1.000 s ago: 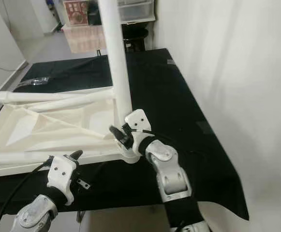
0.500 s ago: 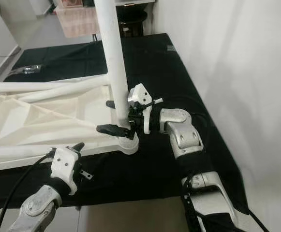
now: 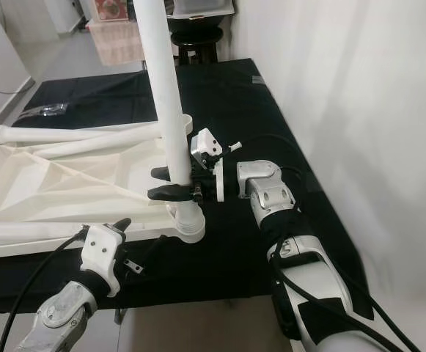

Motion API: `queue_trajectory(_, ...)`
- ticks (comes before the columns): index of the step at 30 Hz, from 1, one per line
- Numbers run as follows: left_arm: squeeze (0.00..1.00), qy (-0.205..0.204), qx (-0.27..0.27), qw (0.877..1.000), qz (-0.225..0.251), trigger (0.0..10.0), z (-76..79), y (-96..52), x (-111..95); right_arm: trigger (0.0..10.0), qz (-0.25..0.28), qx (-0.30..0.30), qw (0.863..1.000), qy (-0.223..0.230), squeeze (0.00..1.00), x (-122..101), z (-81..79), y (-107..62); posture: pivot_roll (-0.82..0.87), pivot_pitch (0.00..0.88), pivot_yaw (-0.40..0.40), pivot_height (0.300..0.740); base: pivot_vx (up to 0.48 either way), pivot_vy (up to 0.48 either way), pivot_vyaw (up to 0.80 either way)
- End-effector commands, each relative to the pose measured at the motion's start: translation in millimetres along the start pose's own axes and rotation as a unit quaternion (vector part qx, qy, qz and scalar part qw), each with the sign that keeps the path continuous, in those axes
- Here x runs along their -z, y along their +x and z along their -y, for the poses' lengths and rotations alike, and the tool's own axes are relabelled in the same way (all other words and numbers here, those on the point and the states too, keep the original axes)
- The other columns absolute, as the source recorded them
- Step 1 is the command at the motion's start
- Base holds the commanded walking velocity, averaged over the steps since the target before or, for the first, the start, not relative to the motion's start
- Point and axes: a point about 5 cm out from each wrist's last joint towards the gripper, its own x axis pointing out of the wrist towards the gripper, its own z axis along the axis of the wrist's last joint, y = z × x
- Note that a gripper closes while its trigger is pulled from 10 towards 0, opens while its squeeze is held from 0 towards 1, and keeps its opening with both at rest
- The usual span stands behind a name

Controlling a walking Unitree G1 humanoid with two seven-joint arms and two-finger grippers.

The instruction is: Building children table

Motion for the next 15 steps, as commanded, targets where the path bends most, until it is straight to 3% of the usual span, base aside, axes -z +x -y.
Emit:
queue_trajectory(1,0.00,0.002,0.003,1.000,-0.008,10.0,1.6,-1.3,3.7,0.0,-0.003,0.008,1.000,0.008,0.00,8.2,-1.3,0.0,0.01,0.057,0.047,0.740,0.000,0.000,0.00)
queue_trajectory(3,0.00,0.001,0.003,1.000,-0.007,10.0,2.0,-2.8,3.6,0.0,-0.008,0.072,0.997,0.023,0.00,21.7,-7.0,1.6,0.00,0.067,0.030,0.740,0.000,0.000,0.00)
queue_trajectory(5,0.00,0.001,0.003,1.000,-0.007,10.0,2.0,-2.8,3.6,0.0,-0.008,0.072,0.997,0.023,0.00,21.7,-7.0,1.6,0.00,0.067,0.030,0.740,0.000,0.000,0.00)
queue_trajectory(6,0.00,0.002,0.003,1.000,-0.007,10.0,1.9,-3.7,3.5,0.0,-0.021,0.141,0.989,0.034,0.00,33.0,-10.9,8.2,0.00,0.067,0.030,0.740,0.000,0.000,0.00)
queue_trajectory(7,0.00,0.002,0.003,1.000,-0.007,10.0,1.9,-3.7,3.5,0.0,-0.021,0.141,0.989,0.034,0.00,33.0,-10.9,8.2,0.00,0.067,0.030,0.740,0.000,0.000,0.00)
queue_trajectory(8,0.00,0.002,0.002,1.000,-0.007,10.0,0.8,-4.2,2.7,0.0,-0.038,0.222,0.972,0.072,0.00,54.1,-35.9,25.9,-0.01,0.089,0.044,0.740,0.000,0.000,0.00)
queue_trajectory(9,0.00,0.002,0.001,1.000,-0.007,10.0,-0.1,-4.5,2.8,0.0,-0.052,0.309,0.946,0.083,0.00,63.2,-51.0,31.2,-0.02,0.090,0.051,0.740,0.000,0.000,0.00)
queue_trajectory(11,0.00,0.002,0.001,1.000,-0.007,10.0,-0.1,-4.5,2.8,0.0,-0.052,0.309,0.946,0.083,0.00,63.2,-51.0,31.2,-0.02,0.090,0.051,0.740,0.000,0.000,0.00)
queue_trajectory(12,0.00,0.004,0.002,1.000,-0.008,10.0,-0.8,-4.3,3.3,0.0,-0.056,0.339,0.935,0.087,0.00,66.4,-57.6,34.0,-0.04,0.065,0.063,0.740,0.000,0.000,0.00)
queue_trajectory(15,0.00,0.002,0.004,1.000,-0.009,10.0,-0.9,-3.7,3.7,0.0,-0.064,0.355,0.929,0.082,0.00,68.1,-55.6,31.9,-0.01,0.069,0.051,0.740,0.000,0.000,0.00)
